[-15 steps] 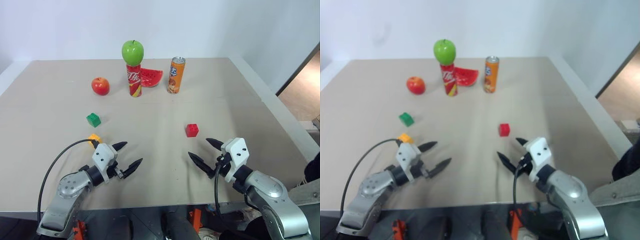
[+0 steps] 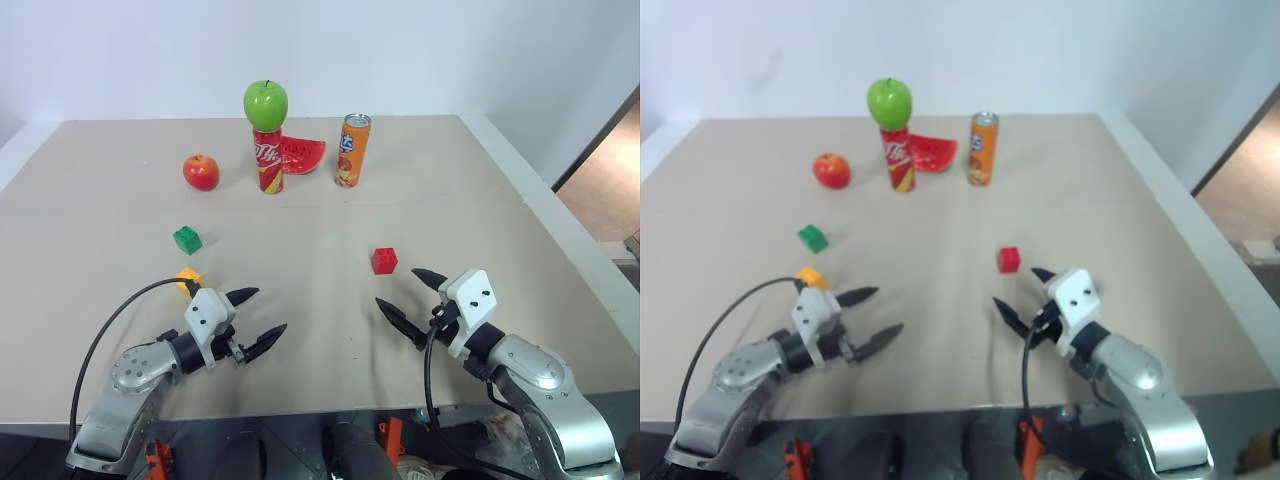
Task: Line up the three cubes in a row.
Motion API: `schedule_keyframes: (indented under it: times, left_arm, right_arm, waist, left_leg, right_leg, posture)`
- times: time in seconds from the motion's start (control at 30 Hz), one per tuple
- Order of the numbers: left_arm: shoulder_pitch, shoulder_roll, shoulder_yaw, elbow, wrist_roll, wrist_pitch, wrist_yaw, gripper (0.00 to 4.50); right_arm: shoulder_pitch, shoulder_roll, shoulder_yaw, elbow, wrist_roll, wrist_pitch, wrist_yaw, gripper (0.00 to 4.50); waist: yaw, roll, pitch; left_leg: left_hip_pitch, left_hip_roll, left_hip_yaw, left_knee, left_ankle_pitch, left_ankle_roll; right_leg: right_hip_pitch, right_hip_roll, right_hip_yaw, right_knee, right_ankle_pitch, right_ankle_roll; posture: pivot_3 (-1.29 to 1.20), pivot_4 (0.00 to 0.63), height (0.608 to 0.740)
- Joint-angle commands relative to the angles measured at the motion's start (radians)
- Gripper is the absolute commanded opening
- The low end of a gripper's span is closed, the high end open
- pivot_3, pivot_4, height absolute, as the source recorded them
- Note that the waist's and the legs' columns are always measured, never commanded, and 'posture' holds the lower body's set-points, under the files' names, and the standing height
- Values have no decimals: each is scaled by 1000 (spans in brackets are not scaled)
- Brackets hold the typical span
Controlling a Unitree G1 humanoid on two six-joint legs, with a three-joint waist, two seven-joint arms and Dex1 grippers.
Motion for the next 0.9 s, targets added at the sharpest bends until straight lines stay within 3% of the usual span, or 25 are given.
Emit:
schedule_keyframes:
  times: [0.03,0.37,0.53,0.73,0.9]
  left_arm:
    - [-5,16,-4,-54,-20,-6,-25,4471]
    - [-29,31,-10,-54,-36,-33,-91,4471]
    - [-56,68,-16,-50,-73,-21,-174,4471]
    - [-98,88,-33,-27,-73,-18,-216,4471]
    - [-116,85,-39,-21,-81,-17,-238,4471]
  right_arm:
    - [0,5,-7,-50,-1,-20,-10,4500]
    - [3,119,-11,-24,-21,-42,-109,4500]
    - [-19,122,7,8,-46,-72,-103,4500]
    - [-167,103,-36,177,-30,-68,-89,4500]
    - [-258,167,13,224,-38,2,-144,4500]
  waist:
    - [0,0,0]
    - [0,0,0]
    - [-1,0,0]
    - [-4,0,0]
    - [-8,0,0]
  left_leg:
    - [0,0,0,0,0,0]
    - [0,0,0,0,0,0]
    - [0,0,0,0,0,0]
    - [0,0,1,2,0,0]
    - [-1,0,1,1,0,0]
  right_leg:
    - [0,0,0,0,0,0]
    - [0,0,1,0,0,0]
    - [0,0,1,0,0,0]
    - [0,1,2,0,1,0]
    - [0,1,2,0,1,0]
  posture:
    - [0,150,740]
    - [0,150,740]
    - [0,150,740]
    - [0,150,740]
    - [0,150,740]
